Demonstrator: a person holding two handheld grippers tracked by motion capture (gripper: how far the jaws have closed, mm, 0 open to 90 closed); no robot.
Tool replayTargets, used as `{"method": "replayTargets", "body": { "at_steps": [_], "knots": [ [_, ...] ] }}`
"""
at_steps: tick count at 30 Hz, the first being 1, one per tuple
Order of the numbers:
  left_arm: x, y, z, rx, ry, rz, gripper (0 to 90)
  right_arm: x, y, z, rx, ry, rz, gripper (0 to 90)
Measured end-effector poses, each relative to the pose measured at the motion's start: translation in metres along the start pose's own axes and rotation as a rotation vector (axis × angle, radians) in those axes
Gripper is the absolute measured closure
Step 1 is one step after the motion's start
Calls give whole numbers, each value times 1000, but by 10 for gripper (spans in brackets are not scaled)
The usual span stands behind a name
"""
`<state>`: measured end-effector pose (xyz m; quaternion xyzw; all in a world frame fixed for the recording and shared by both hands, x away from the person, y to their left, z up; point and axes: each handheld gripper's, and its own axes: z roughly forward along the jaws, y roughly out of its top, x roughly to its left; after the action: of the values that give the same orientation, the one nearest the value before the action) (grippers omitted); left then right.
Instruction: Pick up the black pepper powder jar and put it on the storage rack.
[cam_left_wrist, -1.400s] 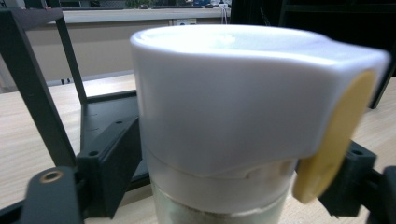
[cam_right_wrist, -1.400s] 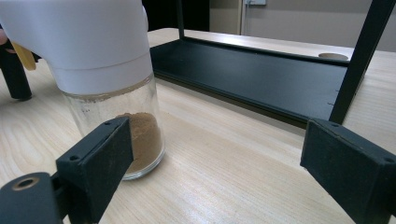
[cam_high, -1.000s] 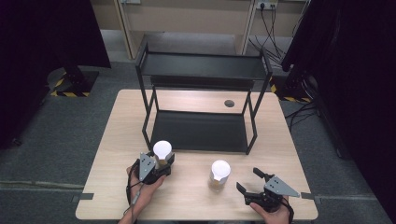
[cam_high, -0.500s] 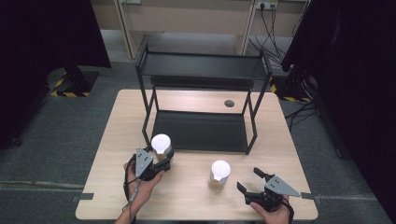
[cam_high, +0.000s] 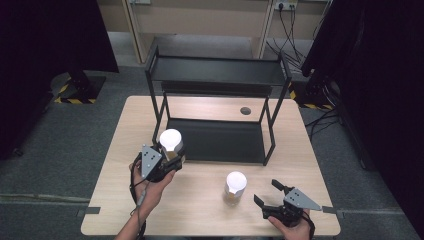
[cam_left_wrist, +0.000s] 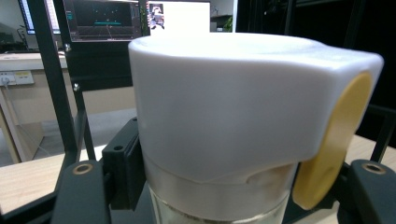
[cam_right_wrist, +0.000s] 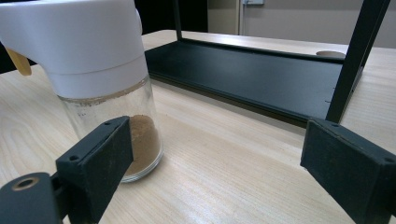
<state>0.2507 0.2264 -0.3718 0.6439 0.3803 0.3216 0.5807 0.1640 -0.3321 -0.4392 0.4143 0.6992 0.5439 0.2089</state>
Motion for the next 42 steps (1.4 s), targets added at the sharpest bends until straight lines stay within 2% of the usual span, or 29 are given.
{"method": "replayTargets", "body": {
  "at_steps": [20, 42],
  "knots": [
    [-2, 36, 14, -28, 32, 25, 306, 1, 0, 0, 0, -4, -2, 93],
    [0, 78, 25, -98, 43, 19, 306, 1, 0, 0, -1, -7, 2, 94]
  ]
}}
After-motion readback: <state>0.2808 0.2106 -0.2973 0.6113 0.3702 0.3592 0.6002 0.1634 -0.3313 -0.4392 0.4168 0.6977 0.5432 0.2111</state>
